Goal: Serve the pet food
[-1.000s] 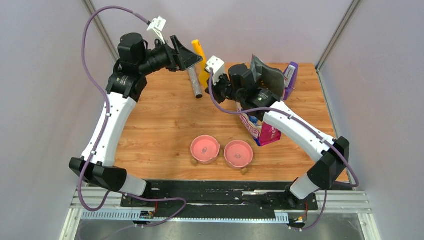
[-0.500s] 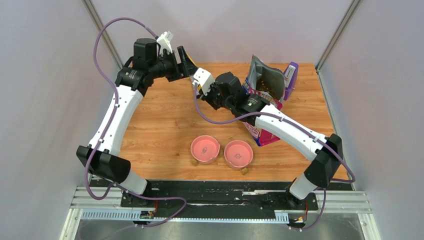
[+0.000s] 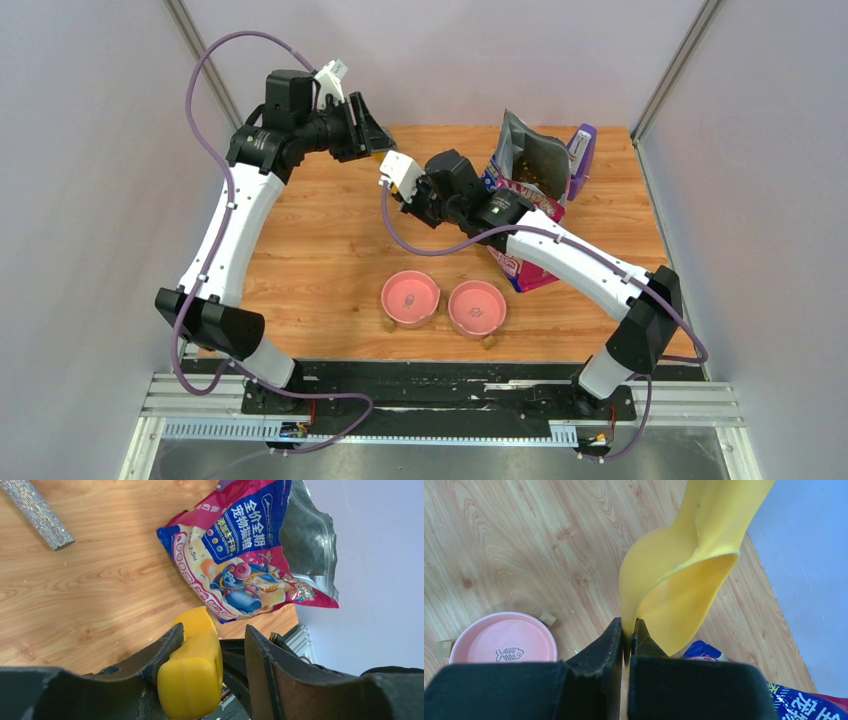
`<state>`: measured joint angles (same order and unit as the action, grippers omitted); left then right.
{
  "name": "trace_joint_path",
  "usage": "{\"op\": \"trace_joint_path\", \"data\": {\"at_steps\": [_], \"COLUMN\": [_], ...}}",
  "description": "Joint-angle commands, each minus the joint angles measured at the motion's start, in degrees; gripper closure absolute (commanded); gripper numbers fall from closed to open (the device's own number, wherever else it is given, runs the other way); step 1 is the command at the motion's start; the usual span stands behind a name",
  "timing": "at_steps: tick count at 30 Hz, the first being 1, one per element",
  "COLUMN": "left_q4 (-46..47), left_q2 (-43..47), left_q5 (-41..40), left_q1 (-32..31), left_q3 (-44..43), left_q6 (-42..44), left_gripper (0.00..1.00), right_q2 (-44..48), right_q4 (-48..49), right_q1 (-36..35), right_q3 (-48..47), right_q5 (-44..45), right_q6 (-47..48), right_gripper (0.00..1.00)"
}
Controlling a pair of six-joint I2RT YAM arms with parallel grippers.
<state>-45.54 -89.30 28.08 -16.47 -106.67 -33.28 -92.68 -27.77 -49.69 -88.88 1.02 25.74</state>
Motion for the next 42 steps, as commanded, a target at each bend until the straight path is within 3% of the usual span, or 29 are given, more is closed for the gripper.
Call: {"op": "trace_joint_path", "data": {"at_steps": [1,8,13,17,20,22,24,25,27,31,32,34,36,38,40,41,42], "left_q4": [-5.6,-7.5,-10.7,-11.2,-10.9,-10.3,-9.9,-9.9,-9.6,-8.9,-8.6,-8.1,-7.9,-7.9,-7.8,-7.8,-7.7], "left_q2": [-1.9,-1.9,-2.7,-3.4,-3.5,-3.4,-3.5,-3.6,-3.7,-3.7,-3.6,-3.5,-3.4,-3.4,-3.3,-3.3,-3.1], "left_q5": [3.2,3.5,3.4,3.9,3.6,2.9,2.4,2.5,2.6,2.7,2.8,3.8,4.7,5.2,5.0,4.9,4.3], "left_q1": [-0.1,-0.1,-0.1,-0.1,-0.1,-0.1,0.0,0.0,0.0,-0.1,-0.1,0.0,0.0,0.0,0.0,0.0,0.0], "left_q3": [-3.8,-2.9,-4.7,-4.8,-4.5,-4.2,-4.3,-4.3,-4.5,-4.0,-3.9,-3.4,-3.2,-2.9,-2.8,-2.8,-2.8], "left_q6": [1.4,2.5,5.0,5.4,4.7,4.2,3.8,3.7,3.1,2.5,2.4,2.1,2.1,2.2,2.5,2.7,2.7], "left_gripper": [0.46,0.51,0.49,0.64,0.84,0.91,0.83,0.61,0.46,0.43,0.45,0.58,0.73,0.94,1.00,1.00,1.00], "right_q2": [-0.6,-1.3,-1.0,-0.5,-0.3,0.1,0.5,0.8,1.0,1.0,1.0,1.2,1.1,1.0,0.8,0.7,0.9], "right_q4": [0.5,0.4,0.1,0.1,0.0,-0.2,-0.2,-0.2,-0.2,-0.1,-0.1,0.0,-0.1,0.0,0.1,0.1,0.0], "right_q1": [-0.3,-0.4,-0.4,-0.4,-0.4,-0.4,-0.4,-0.4,-0.4,-0.4,-0.4,-0.4,-0.3,-0.3,-0.2,0.0,0.3], "right_q3": [-1.4,-2.1,-1.6,-0.9,-0.7,-0.5,-0.2,-0.1,0.1,0.1,0.0,-0.1,-0.2,-0.3,-0.5,-0.8,-0.9], "right_q5": [-1.1,-1.1,-1.1,-1.1,-1.1,-1.5,-1.9,-2.2,-2.4,-2.3,-2.3,-2.4,-2.2,-1.7,0.5,1.8,2.3], "right_q6": [1.7,1.8,2.7,3.5,3.6,4.0,4.1,4.2,4.2,3.6,3.5,3.1,2.8,2.2,0.8,-0.3,-1.3], "right_gripper": [1.00,1.00,1.00,1.00,1.00,1.00,1.00,1.00,1.00,1.00,1.00,1.00,1.00,1.00,1.00,0.89,0.71]}}
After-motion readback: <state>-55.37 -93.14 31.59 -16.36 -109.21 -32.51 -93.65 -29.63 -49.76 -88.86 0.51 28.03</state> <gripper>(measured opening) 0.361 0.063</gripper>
